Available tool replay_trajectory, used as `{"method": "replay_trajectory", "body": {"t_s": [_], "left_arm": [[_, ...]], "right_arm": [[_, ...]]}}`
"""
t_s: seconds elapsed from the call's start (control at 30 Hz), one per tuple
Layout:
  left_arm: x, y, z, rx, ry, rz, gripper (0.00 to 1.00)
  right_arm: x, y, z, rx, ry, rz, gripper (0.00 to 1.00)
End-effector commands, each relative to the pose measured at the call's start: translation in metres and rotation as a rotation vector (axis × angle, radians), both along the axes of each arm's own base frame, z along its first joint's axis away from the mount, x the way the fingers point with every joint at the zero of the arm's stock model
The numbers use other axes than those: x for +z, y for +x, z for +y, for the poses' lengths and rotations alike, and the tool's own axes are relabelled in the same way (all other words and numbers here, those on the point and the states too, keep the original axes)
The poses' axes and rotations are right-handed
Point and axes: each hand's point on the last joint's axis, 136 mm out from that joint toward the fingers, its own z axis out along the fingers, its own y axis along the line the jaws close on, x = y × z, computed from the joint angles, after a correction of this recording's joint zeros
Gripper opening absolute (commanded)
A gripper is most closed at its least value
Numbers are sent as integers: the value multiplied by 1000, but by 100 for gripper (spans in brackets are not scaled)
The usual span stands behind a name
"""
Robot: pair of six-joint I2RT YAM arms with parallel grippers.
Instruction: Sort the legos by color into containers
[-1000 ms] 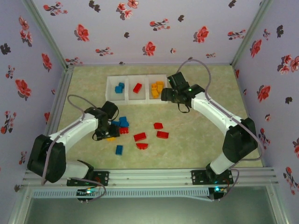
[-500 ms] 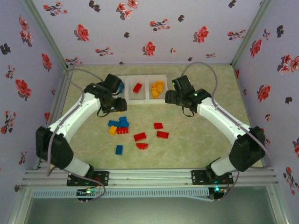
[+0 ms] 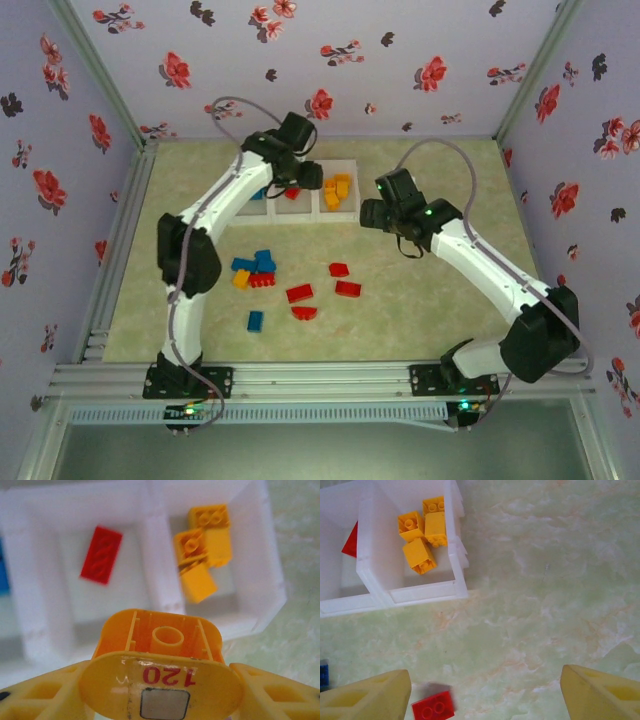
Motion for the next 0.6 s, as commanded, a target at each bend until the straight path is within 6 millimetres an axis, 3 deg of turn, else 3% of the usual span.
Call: {"method": "replay_trajectory", "body": {"t_s": [0.0, 0.1, 0.23, 0.3, 0.57], "left_arm": [[0, 16, -32, -63, -19, -42, 46], [-10, 32, -51, -70, -52, -52, 48], [-24, 47, -72, -102, -99, -52, 64], [-21, 56, -83, -126, -136, -88, 76], [14, 52, -79, -151, -153, -148, 81]], "right_arm": [[-3, -11, -12, -38, -16, 15, 79], [-4, -15, -15, -43, -13, 20, 79], [-7, -22, -17, -46, -3, 28, 80], [-9, -24, -18, -47, -1, 33, 80], [-12, -24, -12, -36, 15, 36, 80]]}}
